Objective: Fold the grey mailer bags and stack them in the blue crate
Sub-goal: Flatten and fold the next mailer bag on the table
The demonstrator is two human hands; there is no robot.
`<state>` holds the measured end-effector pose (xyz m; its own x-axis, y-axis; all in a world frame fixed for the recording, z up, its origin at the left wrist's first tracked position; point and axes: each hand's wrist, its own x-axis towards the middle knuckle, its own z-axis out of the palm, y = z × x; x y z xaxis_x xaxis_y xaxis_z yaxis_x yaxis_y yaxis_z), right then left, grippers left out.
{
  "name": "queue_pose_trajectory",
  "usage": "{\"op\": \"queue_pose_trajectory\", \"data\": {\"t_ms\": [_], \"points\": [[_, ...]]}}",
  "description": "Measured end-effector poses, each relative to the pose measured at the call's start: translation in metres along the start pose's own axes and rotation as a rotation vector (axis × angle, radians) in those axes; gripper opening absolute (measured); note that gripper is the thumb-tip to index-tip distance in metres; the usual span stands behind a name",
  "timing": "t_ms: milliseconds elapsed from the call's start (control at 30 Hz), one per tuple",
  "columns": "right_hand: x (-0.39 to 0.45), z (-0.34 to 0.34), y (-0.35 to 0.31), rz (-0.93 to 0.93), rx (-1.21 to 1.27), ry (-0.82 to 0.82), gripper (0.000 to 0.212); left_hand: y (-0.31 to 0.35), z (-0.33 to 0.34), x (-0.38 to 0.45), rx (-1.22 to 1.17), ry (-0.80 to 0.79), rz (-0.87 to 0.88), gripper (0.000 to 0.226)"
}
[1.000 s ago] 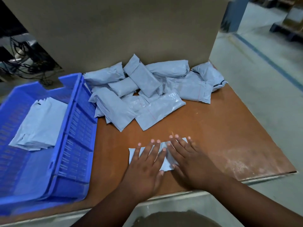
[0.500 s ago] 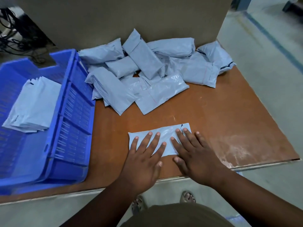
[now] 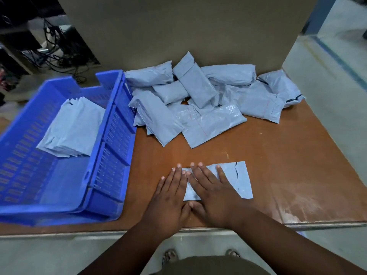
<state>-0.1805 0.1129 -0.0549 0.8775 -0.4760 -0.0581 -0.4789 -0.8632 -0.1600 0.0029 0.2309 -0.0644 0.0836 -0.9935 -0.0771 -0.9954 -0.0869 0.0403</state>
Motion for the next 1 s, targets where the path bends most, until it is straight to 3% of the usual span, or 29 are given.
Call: {"op": "queue_pose_trajectory", "data": {"t_ms": [167, 433, 567, 700, 833, 933, 967, 1000], "points": [[-0.001, 0.009, -0.003, 0.019, 0.024, -0.015, 0.075, 0.004, 0.003, 0.001, -0.039, 0.03, -0.007, 0.08], [0.001, 0.0, -0.003, 0.018, 0.077, -0.088, 0.076, -0.006, -0.012, 0.005, -0.09, -0.079, 0.033, 0.08], [0.003, -0.007, 0.001, 0.021, 0.108, -0.082, 0.069, -0.011, -0.043, 0.023, -0.164, -0.018, 0.021, 0.068], [0.004, -0.013, 0.011, -0.035, 0.08, -0.08, 0.07, -0.007, -0.072, 0.047, -0.173, -0.182, -0.015, 0.091], [0.004, -0.03, 0.029, -0.028, 0.055, 0.0, 0.071, -0.002, -0.088, 0.062, -0.103, -0.215, -0.042, 0.097], [0.008, -0.048, 0.043, -0.027, 0.034, 0.034, 0.071, 0.002, -0.1, 0.074, -0.123, -0.307, -0.087, 0.083], [0.011, -0.053, 0.049, -0.037, 0.033, 0.048, 0.072, 0.007, -0.101, 0.078, -0.139, -0.286, -0.159, 0.077], [0.015, -0.057, 0.055, -0.046, 0.029, 0.072, 0.073, 0.013, -0.104, 0.082, -0.113, -0.167, -0.205, 0.065]]}}
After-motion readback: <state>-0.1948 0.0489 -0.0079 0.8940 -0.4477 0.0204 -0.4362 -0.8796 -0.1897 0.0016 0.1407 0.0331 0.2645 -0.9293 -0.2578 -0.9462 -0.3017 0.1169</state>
